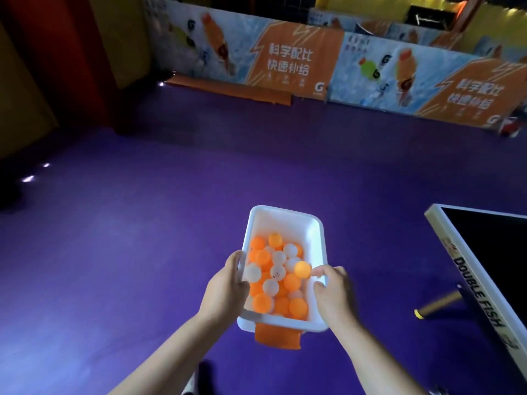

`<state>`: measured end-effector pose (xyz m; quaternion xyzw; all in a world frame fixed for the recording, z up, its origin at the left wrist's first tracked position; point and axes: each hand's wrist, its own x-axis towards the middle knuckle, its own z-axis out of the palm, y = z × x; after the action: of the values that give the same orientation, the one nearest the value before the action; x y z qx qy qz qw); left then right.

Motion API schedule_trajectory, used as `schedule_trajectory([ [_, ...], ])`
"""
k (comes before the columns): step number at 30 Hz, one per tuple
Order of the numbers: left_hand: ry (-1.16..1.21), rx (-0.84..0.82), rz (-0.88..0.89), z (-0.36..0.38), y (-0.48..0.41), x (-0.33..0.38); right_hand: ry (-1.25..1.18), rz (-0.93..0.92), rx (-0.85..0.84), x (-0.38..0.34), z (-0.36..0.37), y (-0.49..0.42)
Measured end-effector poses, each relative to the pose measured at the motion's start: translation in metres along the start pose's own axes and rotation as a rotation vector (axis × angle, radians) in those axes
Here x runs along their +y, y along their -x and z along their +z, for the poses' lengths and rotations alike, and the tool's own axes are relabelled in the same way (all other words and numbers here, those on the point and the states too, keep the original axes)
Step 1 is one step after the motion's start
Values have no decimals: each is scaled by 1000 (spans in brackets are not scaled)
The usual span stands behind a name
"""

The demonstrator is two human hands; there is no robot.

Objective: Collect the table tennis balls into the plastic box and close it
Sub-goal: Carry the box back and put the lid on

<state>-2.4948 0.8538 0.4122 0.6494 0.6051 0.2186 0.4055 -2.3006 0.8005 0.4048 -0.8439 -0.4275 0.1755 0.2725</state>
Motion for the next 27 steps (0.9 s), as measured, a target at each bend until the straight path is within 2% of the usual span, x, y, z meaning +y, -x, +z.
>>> schedule_trajectory([
  [7,-29,-42,62,-36,-160,-1,-49,29,65,-71,56,-119],
  [15,-44,-65,122,-75,-327,24,-134,146,151,-142,106,-234],
  [22,-87,-188,136,-32,-442,52,-166,235,182,-129,117,-336],
  [27,-136,-218,170,21,-542,100,-254,324,234,-104,112,-448],
])
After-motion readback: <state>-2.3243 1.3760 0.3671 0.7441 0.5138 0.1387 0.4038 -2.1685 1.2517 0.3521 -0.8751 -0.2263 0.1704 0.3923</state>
